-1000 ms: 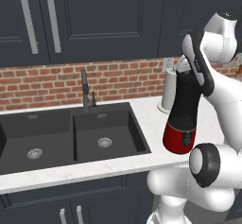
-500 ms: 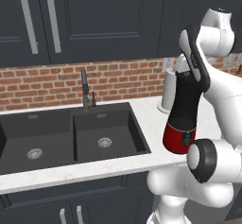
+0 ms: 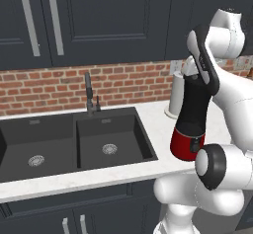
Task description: Close the lid blender by securely placing the lid on top.
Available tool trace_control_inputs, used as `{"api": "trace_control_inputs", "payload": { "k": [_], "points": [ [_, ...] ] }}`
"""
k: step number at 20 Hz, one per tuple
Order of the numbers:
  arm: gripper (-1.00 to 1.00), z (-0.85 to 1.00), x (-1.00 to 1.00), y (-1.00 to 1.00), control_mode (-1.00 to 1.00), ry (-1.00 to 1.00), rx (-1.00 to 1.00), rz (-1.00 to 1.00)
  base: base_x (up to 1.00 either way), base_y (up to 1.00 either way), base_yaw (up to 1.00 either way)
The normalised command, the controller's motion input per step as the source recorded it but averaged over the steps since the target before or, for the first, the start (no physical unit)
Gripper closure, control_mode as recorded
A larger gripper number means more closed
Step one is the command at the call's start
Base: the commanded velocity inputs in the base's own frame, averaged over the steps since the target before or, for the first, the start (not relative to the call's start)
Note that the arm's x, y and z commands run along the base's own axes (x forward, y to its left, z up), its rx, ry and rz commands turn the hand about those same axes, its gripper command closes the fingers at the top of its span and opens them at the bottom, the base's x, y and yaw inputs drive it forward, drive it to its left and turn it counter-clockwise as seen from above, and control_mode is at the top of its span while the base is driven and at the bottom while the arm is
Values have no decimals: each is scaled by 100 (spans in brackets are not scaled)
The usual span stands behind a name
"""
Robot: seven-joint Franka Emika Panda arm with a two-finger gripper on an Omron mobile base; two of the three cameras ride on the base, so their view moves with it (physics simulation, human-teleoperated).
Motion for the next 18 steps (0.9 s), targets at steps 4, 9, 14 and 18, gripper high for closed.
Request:
{"api": "trace_control_inputs", "payload": {
  "k": [4, 9, 14, 18],
  "points": [
    [100, -48, 0, 1, -100, -7, 0, 0, 0, 0, 0],
    [100, -51, 3, 0, -100, -16, 0, 0, 0, 0, 0],
    [100, -50, 17, 0, -100, -17, 0, 0, 0, 0, 0],
    [100, -47, 27, 0, -100, -15, 0, 0, 0, 0, 0]
  ]
}}
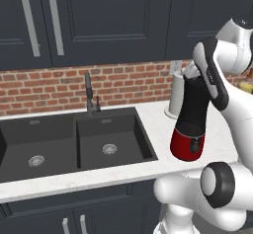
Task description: Close the lid blender by securely placing the lid on top.
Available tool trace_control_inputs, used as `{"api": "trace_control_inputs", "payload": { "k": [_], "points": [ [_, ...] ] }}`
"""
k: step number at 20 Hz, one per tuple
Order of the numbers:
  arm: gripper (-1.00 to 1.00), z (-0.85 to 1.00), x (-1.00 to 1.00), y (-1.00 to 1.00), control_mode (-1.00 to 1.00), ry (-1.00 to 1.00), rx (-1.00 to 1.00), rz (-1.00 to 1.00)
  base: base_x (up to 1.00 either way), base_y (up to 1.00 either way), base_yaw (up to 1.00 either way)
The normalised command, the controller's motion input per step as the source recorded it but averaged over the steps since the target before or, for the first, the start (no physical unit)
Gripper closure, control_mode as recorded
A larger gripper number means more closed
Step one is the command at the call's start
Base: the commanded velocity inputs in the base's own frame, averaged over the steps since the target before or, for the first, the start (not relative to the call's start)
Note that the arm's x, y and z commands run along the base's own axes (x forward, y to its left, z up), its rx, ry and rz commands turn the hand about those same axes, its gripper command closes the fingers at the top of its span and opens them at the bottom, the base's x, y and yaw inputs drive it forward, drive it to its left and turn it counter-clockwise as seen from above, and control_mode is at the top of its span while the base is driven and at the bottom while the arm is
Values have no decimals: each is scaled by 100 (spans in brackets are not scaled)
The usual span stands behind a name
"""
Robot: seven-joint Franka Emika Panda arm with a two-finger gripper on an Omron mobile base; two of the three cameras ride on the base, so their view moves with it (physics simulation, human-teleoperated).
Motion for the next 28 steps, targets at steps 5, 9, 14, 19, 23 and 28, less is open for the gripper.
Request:
{"api": "trace_control_inputs", "payload": {
  "k": [5, 9, 14, 19, 23, 28],
  "points": [
    [100, -48, 25, 0, -100, -13, 0, 0, 0, 0, 0],
    [100, -45, 4, 0, -100, -6, 0, 0, 0, 0, 0],
    [-100, -41, 0, 0, -100, 0, 0, 0, 0, 0, 0],
    [-100, -35, 0, 0, -100, 0, 0, 0, 0, 0, 0],
    [-100, -31, 0, 0, -100, 0, 0, 0, 0, 0, 0],
    [-100, -29, -2, 0, -100, 0, 0, 0, 0, 0, 0]
  ]
}}
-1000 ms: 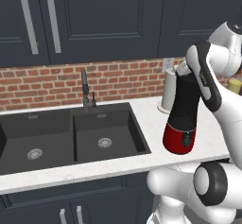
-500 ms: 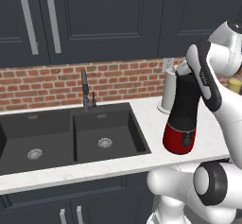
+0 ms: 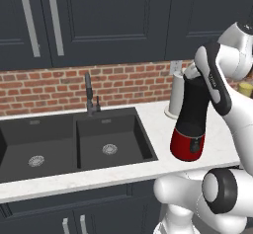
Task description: Close the lid blender by securely placing the lid on top.
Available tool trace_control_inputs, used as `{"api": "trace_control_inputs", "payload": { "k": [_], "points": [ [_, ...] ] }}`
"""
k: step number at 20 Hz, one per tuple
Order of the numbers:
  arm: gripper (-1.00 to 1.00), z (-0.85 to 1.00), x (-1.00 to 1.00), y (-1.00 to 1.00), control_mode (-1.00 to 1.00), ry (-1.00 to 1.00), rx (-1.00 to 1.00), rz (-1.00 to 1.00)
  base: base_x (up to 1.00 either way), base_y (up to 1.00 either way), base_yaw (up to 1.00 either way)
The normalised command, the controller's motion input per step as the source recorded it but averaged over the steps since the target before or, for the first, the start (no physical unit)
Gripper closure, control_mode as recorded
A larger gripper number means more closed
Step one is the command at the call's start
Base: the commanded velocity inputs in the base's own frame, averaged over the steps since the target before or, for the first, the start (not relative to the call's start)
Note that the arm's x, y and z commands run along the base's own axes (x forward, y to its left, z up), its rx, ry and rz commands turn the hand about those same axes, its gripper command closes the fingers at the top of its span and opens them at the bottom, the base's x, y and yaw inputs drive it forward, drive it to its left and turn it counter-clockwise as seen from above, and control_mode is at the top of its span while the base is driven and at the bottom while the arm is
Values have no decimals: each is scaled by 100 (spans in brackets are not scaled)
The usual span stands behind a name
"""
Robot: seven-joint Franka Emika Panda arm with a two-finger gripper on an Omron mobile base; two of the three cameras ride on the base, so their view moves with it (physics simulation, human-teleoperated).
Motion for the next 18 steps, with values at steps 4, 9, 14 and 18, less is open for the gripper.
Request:
{"api": "trace_control_inputs", "payload": {
  "k": [4, 9, 14, 18],
  "points": [
    [-100, -21, -21, -7, -100, 0, 0, 0, 0, 0, 0],
    [-100, -1, -42, -14, -100, -3, 0, -1, 0, 0, 0],
    [-100, 0, -52, -17, -100, -10, 0, -3, 0, 0, 0],
    [-100, 0, -60, -16, -100, -8, 0, -2, 0, 0, 0]
  ]
}}
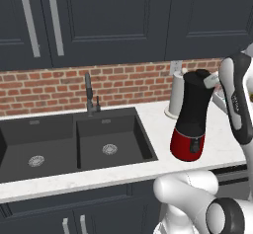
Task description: Close the lid blender by securely placing the lid on top.
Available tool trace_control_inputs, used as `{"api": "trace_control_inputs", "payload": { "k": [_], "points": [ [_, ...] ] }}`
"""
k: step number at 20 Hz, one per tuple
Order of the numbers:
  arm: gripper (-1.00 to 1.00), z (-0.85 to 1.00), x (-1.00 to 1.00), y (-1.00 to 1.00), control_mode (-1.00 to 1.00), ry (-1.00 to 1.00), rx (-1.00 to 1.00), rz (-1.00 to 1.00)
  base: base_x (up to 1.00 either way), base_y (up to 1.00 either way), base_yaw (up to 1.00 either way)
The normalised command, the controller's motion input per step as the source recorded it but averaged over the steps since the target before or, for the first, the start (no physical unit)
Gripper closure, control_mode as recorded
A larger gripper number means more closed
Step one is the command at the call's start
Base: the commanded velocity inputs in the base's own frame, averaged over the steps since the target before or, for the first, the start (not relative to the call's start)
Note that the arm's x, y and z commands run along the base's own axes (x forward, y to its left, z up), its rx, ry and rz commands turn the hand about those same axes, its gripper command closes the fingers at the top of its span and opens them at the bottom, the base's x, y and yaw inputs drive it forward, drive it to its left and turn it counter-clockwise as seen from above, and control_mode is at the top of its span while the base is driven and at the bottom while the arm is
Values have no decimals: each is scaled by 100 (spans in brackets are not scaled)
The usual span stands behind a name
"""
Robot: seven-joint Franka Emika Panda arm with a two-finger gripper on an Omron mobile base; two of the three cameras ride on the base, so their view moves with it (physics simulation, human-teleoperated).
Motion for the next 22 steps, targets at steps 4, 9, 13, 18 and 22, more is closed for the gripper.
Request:
{"api": "trace_control_inputs", "payload": {
  "k": [4, 9, 13, 18, 22],
  "points": [
    [-100, 0, -66, -13, -100, -5, 0, -2, 0, 0, 0],
    [-100, 0, -73, -19, -100, -5, 0, 0, 0, 0, 0],
    [-100, 0, -75, -25, -100, -6, 0, 0, 0, 0, 0],
    [-100, 0, -74, -33, -100, -6, 0, 0, 0, 0, 0],
    [-100, 0, -70, -44, -100, -7, 0, 0, 0, 0, 0]
  ]
}}
